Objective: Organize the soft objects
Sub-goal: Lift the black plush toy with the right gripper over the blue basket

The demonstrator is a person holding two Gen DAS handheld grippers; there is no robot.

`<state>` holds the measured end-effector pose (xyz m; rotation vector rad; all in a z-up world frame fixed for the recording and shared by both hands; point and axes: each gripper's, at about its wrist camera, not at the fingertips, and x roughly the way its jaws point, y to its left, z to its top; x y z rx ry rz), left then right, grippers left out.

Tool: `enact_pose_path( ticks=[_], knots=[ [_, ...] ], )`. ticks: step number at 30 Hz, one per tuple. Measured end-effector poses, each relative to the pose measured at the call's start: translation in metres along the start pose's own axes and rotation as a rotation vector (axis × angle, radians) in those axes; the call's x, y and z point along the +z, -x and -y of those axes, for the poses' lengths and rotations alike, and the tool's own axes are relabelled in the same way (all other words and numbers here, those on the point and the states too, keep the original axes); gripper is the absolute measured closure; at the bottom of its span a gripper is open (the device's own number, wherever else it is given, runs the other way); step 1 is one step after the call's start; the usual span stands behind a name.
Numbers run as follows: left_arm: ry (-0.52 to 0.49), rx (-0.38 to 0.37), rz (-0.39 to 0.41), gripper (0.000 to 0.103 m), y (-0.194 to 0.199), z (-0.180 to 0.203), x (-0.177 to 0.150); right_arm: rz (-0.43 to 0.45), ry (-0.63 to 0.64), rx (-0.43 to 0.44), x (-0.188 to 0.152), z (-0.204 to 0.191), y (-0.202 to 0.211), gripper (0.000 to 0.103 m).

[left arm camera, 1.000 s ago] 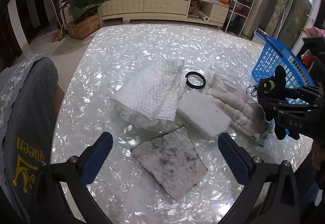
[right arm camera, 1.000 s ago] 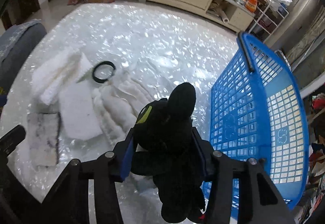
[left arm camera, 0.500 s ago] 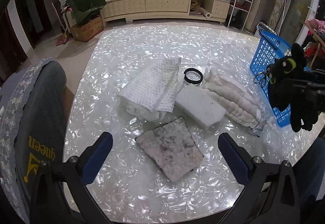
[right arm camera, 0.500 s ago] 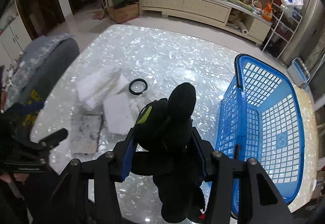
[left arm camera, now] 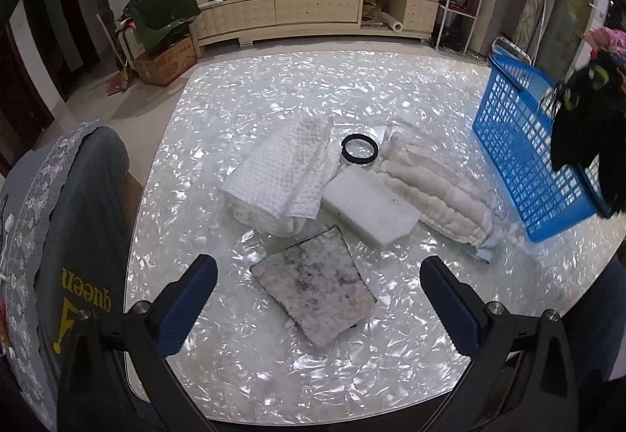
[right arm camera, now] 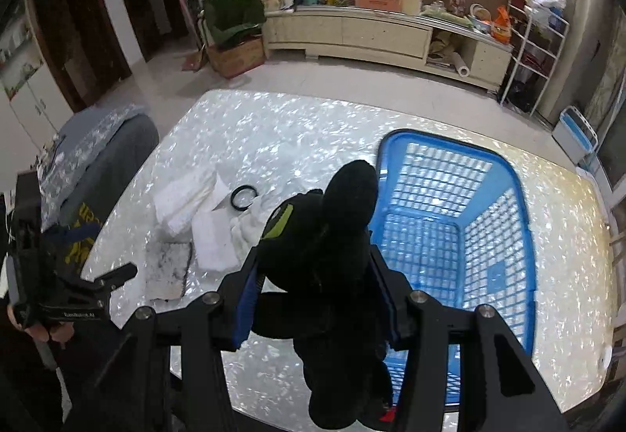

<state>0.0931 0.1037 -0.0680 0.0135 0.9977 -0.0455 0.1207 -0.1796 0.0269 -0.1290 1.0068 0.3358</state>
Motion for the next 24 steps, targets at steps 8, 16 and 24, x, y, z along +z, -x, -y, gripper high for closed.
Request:
enact_pose_path(
  ticks=[8, 16, 24],
  knots=[
    [-0.080, 0.006, -0.026, 0.013, -0.014, 0.003, -0.011, 0.020, -0.061, -0.036, 0.012, 0.029, 0.007, 0.055],
    [-0.080, 0.004, -0.087, 0.015, -0.037, 0.000, -0.020, 0.004, -0.077, -0.105, 0.020, 0.051, -0.005, 0.055],
    [-0.148, 0.002, -0.125, 0.015, -0.059, 0.013, -0.028, -0.087, -0.089, -0.130, 0.014, 0.078, -0.039, 0.055]
  ],
)
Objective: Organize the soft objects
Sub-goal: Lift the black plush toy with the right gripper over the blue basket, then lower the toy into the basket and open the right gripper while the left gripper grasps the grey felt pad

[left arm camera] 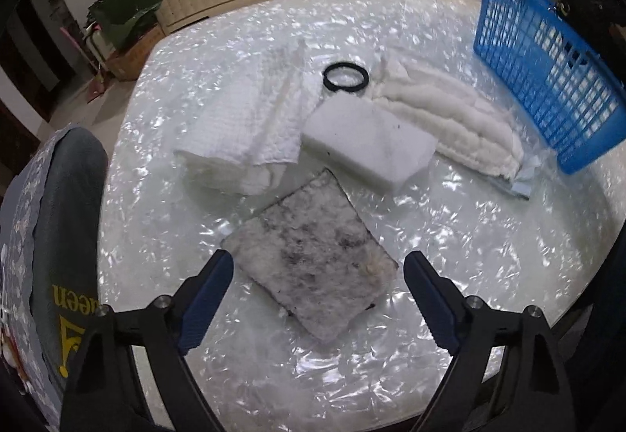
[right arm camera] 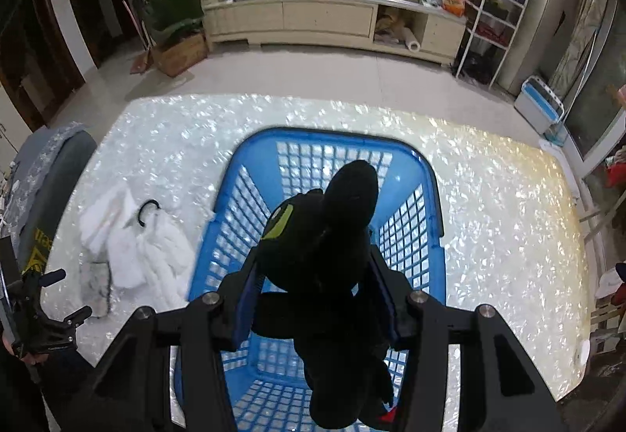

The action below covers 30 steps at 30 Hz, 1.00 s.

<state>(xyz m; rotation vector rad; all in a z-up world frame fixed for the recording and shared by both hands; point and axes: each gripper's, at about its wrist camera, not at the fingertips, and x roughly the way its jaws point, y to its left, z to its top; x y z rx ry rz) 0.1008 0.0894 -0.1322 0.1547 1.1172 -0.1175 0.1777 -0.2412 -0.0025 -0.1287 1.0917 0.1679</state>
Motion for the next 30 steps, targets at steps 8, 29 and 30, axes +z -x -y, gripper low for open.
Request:
enact_pose_path(
  ticks=[8, 29, 30],
  knots=[
    [-0.048, -0.002, -0.055, 0.015, -0.029, 0.013, 0.002, -0.071, -0.017, 0.003, -0.007, 0.010, -0.026, 0.055],
    [-0.007, -0.016, -0.070, 0.080, -0.034, 0.002, 0.006, -0.112, -0.019, 0.033, -0.008, 0.007, -0.033, 0.054],
    [0.000, -0.010, -0.069, 0.082, -0.033, 0.000, 0.006, -0.115, -0.016, 0.032, -0.009, 0.006, -0.034, 0.054]
  ],
)
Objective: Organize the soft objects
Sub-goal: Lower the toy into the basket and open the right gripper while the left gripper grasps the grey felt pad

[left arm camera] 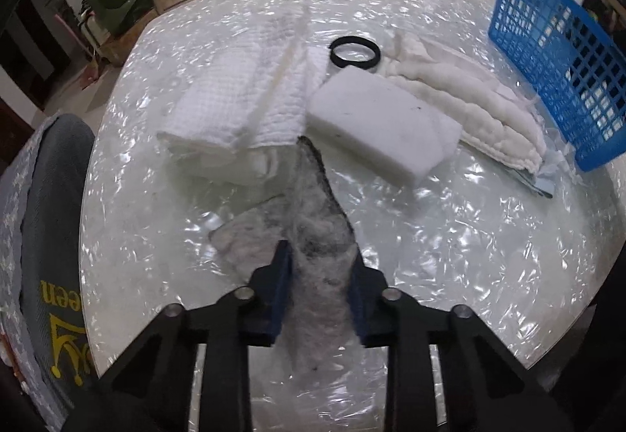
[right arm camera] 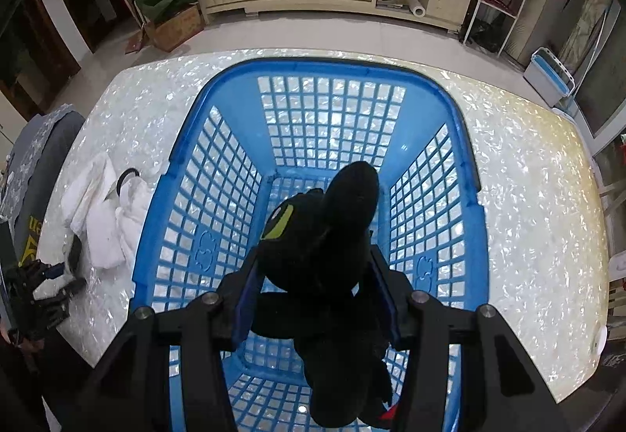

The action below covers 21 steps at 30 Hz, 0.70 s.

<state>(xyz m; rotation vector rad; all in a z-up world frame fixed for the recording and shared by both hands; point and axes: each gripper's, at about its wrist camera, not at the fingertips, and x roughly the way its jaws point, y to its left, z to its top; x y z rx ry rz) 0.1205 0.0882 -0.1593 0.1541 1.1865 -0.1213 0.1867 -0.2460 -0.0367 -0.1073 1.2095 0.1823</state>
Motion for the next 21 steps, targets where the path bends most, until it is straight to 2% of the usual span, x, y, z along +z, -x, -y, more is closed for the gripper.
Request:
enact_pose_path(
  ticks=[12, 14, 16, 21],
  knots=[
    [0.077, -0.025, 0.022, 0.086, 0.005, -0.019, -0.005, -0.057, 0.056, 0.002, -0.017, -0.019, -0.011, 0.051],
    [0.088, -0.022, 0.030, 0.086, 0.007, -0.018, -0.006, -0.054, 0.056, -0.011, -0.017, -0.018, -0.008, 0.044],
    [0.096, -0.025, 0.040, 0.086, 0.011, -0.017, -0.006, -0.041, 0.048, -0.005, -0.018, -0.015, -0.001, 0.025],
    [0.118, -0.048, 0.082, 0.086, 0.031, -0.017, -0.008, 0.011, 0.055, -0.039, -0.025, -0.019, 0.019, 0.006]
  ],
)
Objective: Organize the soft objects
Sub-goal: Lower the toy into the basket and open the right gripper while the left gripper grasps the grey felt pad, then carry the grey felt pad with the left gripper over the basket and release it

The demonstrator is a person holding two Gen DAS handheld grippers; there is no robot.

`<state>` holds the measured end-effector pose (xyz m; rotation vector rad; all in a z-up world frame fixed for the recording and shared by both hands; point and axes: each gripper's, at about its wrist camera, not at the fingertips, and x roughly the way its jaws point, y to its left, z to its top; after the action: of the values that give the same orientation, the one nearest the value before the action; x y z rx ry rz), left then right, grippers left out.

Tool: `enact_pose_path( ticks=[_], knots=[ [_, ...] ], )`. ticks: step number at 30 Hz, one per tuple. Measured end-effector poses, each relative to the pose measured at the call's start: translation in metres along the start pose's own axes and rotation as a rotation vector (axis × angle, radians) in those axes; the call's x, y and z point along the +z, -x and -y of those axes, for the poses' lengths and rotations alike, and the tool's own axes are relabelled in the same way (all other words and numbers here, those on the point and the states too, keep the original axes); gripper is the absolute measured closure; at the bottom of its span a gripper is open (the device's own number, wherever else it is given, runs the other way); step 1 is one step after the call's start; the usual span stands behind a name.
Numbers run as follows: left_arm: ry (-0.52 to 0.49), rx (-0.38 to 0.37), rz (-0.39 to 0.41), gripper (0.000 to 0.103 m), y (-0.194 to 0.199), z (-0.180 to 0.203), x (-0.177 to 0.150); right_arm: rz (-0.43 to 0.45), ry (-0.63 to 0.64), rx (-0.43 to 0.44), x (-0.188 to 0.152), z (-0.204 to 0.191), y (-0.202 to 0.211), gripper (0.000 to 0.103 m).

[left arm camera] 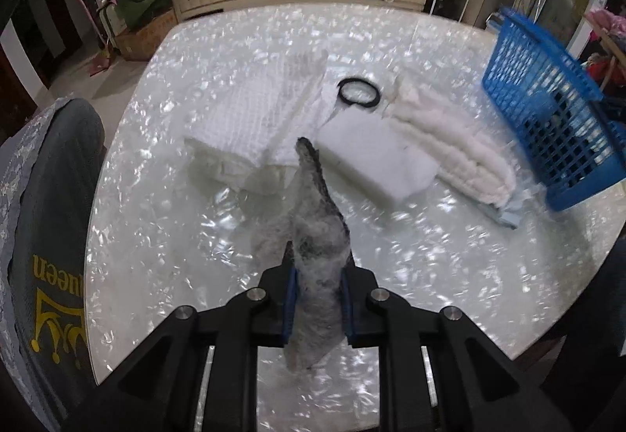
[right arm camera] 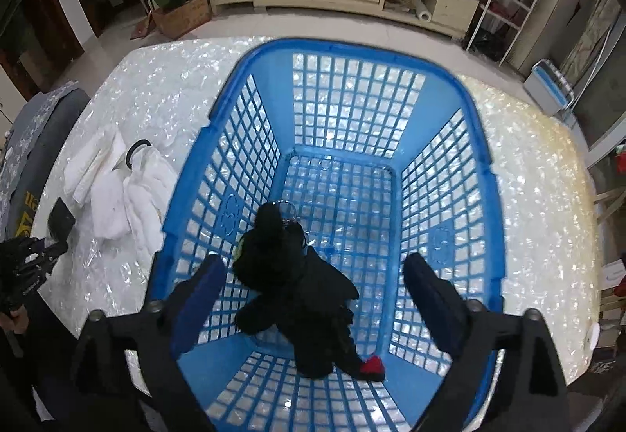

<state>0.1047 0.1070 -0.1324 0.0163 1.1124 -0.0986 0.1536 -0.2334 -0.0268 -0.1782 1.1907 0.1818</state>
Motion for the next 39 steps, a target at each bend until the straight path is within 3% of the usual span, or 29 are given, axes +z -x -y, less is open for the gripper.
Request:
enact_pose_path(
  ticks=[2, 10, 23, 39],
  knots=[
    [0.000, -0.012, 0.025, 0.086, 0.012, 0.004, 0.001, 0.036, 0.007, -0.009, -0.008, -0.006, 0.011, 0.000],
    [0.007, -0.054, 0.107, 0.086, 0.059, 0.020, 0.011, 0.166, 0.023, -0.049, -0.038, -0.020, 0.045, 0.000],
    [-0.075, -0.116, 0.182, 0.086, 0.105, 0.088, 0.048, 0.209, -0.049, -0.023, -0.061, -0.002, 0.054, 0.000],
    [-0.267, -0.206, 0.195, 0.086, 0.109, 0.194, 0.105, 0.229, -0.105, 0.026, -0.065, 0.036, 0.054, 0.000]
  ],
)
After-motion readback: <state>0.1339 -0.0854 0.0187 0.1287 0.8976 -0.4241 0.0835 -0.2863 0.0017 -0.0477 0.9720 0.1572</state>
